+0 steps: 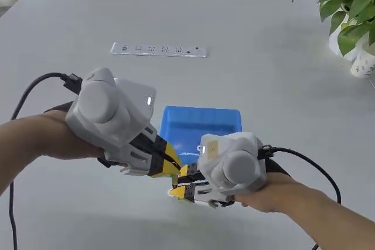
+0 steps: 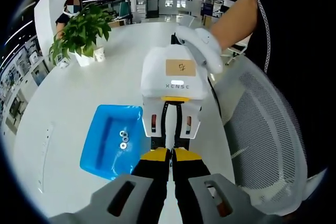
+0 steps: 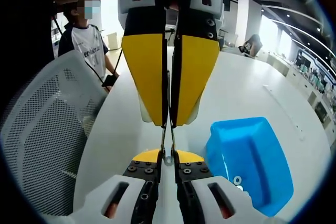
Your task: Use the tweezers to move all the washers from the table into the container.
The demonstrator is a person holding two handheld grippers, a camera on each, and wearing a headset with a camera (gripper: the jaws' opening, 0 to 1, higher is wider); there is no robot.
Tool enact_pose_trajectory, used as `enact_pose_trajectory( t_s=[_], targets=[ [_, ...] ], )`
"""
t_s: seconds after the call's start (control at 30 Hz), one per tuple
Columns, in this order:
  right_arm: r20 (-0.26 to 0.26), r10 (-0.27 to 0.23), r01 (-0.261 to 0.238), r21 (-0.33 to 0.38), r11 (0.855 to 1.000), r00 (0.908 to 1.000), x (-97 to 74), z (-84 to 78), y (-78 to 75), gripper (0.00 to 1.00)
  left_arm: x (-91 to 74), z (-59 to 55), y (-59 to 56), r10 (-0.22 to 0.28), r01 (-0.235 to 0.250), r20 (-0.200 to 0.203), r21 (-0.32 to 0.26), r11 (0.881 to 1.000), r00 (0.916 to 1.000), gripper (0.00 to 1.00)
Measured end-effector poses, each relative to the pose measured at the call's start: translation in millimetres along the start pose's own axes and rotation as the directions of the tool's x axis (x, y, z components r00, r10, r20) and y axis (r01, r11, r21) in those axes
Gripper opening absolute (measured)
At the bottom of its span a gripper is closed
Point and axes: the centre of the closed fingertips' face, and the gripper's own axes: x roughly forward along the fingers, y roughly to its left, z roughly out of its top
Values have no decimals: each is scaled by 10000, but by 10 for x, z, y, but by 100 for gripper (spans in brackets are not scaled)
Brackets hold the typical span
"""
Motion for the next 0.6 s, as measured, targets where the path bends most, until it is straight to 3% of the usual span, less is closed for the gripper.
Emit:
enact_pose_trajectory(
  t_s=[0.6],
  targets=[
    [-122,418,-417,37,9991,9991,159,-53,42,11,35,-141,-32,5,-4,15,-310,9995,10000,5]
  ],
)
